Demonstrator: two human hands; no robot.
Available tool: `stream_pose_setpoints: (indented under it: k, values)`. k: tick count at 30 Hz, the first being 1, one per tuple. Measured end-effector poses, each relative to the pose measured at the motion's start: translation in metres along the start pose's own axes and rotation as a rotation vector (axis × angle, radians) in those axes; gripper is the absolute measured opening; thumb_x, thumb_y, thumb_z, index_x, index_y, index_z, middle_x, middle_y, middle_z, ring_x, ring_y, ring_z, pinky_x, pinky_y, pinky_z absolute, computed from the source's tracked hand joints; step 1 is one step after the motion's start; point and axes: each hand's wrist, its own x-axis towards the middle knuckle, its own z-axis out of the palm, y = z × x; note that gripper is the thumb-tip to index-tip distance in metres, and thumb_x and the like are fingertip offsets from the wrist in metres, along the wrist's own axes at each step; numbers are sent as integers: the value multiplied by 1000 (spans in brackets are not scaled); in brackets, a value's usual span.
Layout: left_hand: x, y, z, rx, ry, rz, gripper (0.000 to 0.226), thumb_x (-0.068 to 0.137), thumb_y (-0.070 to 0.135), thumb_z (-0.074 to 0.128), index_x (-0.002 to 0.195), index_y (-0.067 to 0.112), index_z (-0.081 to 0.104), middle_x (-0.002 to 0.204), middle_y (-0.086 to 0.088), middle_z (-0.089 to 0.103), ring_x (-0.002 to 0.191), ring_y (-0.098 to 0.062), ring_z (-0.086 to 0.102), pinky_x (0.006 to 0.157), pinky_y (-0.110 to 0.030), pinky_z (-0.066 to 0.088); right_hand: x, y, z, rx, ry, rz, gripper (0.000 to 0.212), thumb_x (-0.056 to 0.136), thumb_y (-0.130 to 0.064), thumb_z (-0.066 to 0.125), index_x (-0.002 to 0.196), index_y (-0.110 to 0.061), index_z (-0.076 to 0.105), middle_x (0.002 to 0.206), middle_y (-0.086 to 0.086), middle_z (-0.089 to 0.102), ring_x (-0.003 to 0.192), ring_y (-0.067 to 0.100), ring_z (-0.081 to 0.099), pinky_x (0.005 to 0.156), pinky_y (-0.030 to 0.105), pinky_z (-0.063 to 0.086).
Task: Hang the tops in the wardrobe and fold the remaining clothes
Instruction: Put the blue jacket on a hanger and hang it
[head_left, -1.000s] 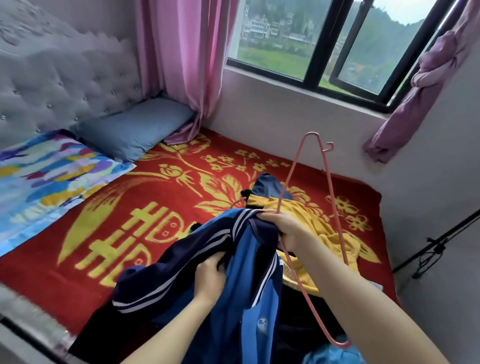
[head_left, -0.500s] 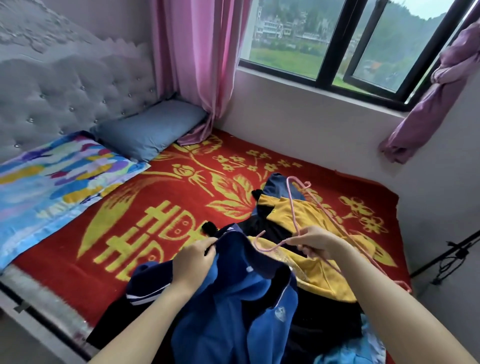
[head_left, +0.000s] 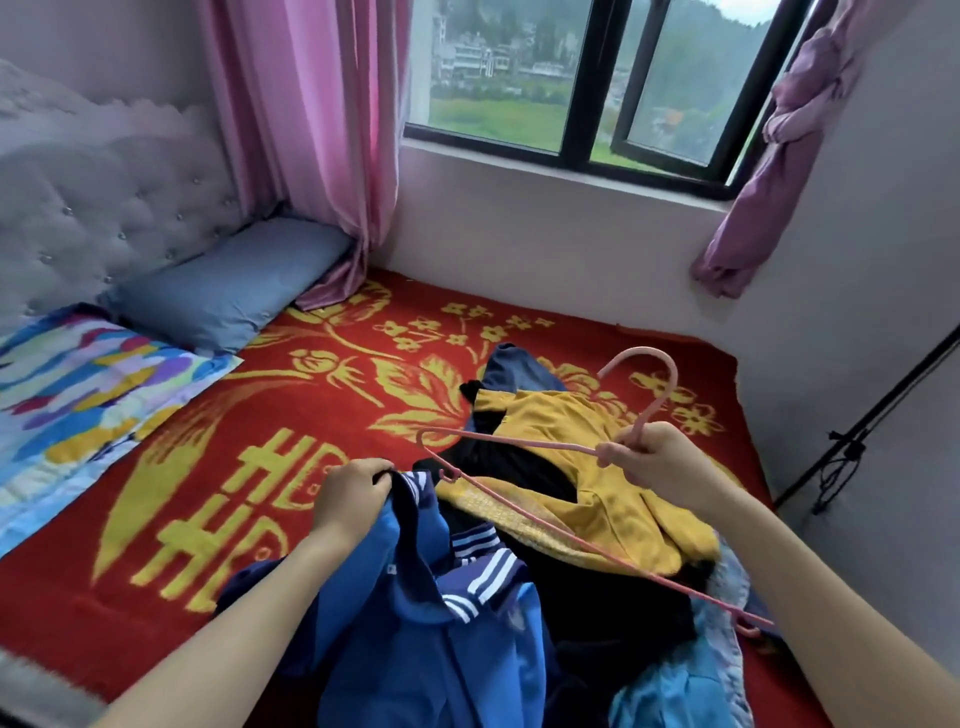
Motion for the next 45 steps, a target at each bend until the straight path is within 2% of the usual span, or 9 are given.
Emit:
stream_pose_setpoints:
  k: [12,17,20,24,27,32,34,39,45]
  values:
    - [7,43,-1,-48,123,227,14,89,8,61,93,4,74,69,-8,70,54,-22,61,51,-38,47,-27,-4,36,225,-32,189,24,94,-20,56,75,-8,65,32,-9,39,28,3,28,33,13,23]
    - [-26,69,4,-171,227,347,14,85,4,66,97,0,73,70,-9,71,49,-9,51,49,-5,36,-25,-14,91,229,96,86,28,93,-20,57,67,-10,60,47,-5,45,44,9,38,47,24,31]
    - [-51,75,8,-226,280,329,13,82,2,68,94,1,74,73,-8,73,58,-17,64,55,-12,40,-18,-11,104,311,168,77,33,93,-18,55,70,4,60,44,-3,41,44,12,34,48,25,28]
    - [-85,85,19,-275,160,349,11,82,6,69,91,2,74,77,-8,74,69,-20,69,66,-25,48,-15,-6,115,455,168,115,35,91,-15,57,57,-9,58,34,-9,39,35,4,34,42,17,28]
    - [-91,88,17,-190,-34,336,25,90,29,61,86,8,74,66,-5,69,62,-21,64,62,-31,49,-19,0,116,580,170,123,35,89,-14,59,56,-6,60,35,-8,37,34,3,30,40,18,29]
    - [-61,82,-21,270,307,608,30,72,34,77,94,14,75,97,-7,70,89,-26,68,68,-34,56,-17,1,98,679,142,12,33,90,-3,57,58,0,64,36,-3,34,32,4,26,39,9,29]
    - [-49,80,-26,411,202,750,45,68,27,82,108,12,71,103,-9,69,96,-28,67,79,-43,53,-17,-7,95,679,127,-69,36,91,0,55,56,-1,62,35,-3,34,31,4,26,44,7,37]
    - [-36,74,-43,264,-59,845,27,74,7,77,100,6,70,78,-6,68,67,-24,66,60,-33,53,-21,-18,91,495,106,-216,43,91,-11,58,49,-7,64,41,0,52,41,9,43,56,18,42]
    - [-10,60,-74,58,-65,549,29,89,7,60,117,14,65,105,-3,67,95,-24,63,79,-40,49,-16,-1,67,146,696,-363,15,89,-4,59,78,-2,68,76,1,64,79,13,54,75,20,39]
